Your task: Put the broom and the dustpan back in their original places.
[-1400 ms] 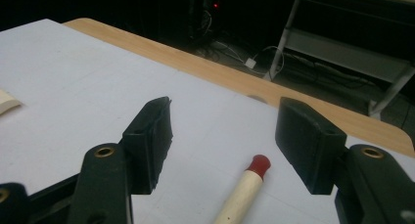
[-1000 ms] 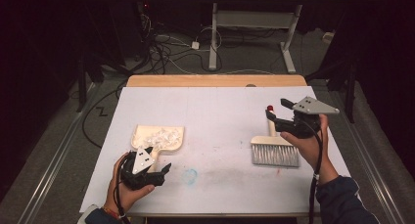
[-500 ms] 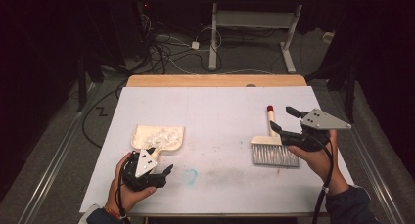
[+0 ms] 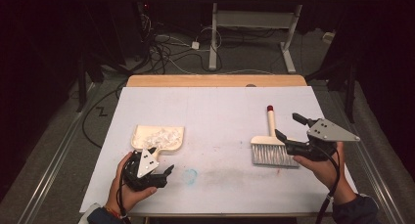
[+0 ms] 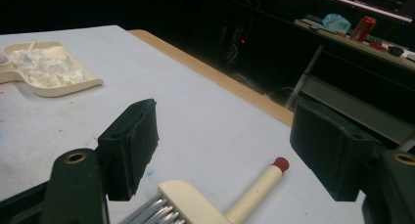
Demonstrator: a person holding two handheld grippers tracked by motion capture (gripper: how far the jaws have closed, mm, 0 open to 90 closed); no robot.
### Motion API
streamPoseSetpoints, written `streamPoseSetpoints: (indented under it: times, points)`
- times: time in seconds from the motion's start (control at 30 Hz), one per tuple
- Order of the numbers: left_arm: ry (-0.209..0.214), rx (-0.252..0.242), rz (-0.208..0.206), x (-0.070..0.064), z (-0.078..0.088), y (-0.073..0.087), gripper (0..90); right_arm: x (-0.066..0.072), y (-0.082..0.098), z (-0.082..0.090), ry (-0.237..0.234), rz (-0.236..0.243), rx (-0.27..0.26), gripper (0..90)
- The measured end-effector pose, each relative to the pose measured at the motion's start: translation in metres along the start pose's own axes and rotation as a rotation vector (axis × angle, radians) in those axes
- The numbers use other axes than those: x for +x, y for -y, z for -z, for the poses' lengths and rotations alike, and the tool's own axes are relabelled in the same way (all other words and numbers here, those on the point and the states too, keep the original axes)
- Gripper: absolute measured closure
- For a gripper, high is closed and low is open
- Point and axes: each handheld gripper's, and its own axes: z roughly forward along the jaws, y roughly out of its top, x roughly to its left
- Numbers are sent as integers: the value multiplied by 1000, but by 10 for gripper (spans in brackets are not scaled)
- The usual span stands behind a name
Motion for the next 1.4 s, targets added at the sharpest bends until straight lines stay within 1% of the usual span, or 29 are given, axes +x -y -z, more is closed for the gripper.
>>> streamPoseSetpoints:
  times: [0.07,0.17,0.23,0.3,0.37,0.43,0.63,0.7,0.9,0.97,1.03,1.17,1.23,1.33,1.4]
  points:
    - [2,-1,-1,0,0,0,188,2,2,2,2,4,-1,269]
    - [3,-3,-2,0,0,0,188,5,4,3,22,15,16,263]
    - [2,-4,-5,-1,0,0,188,6,7,5,8,12,11,263]
    - [4,-4,-4,0,0,0,188,8,9,7,11,22,7,263]
    - [4,-1,-3,1,-1,0,188,9,11,8,0,22,5,263]
    - [5,0,-5,1,-1,0,188,10,14,9,2,31,19,262]
    - [1,-5,-2,2,0,0,188,11,24,14,18,21,36,258]
    - [-3,-4,-5,2,0,-1,188,10,27,17,15,22,38,257]
    - [-7,-8,-10,3,1,-1,188,8,38,23,31,16,46,257]
    - [-5,-7,-11,3,1,-1,188,7,41,25,26,9,48,256]
    - [-8,-7,-14,3,1,-1,188,7,44,26,35,10,54,255]
    - [-5,-5,-11,3,0,-1,188,8,51,27,33,9,61,244]
    - [-5,-4,-13,3,0,-1,188,8,55,27,37,7,75,222]
    - [-3,-3,-12,3,0,0,188,10,61,28,67,2,89,202]
    - [-4,-1,-14,3,0,0,188,12,67,28,65,11,107,205]
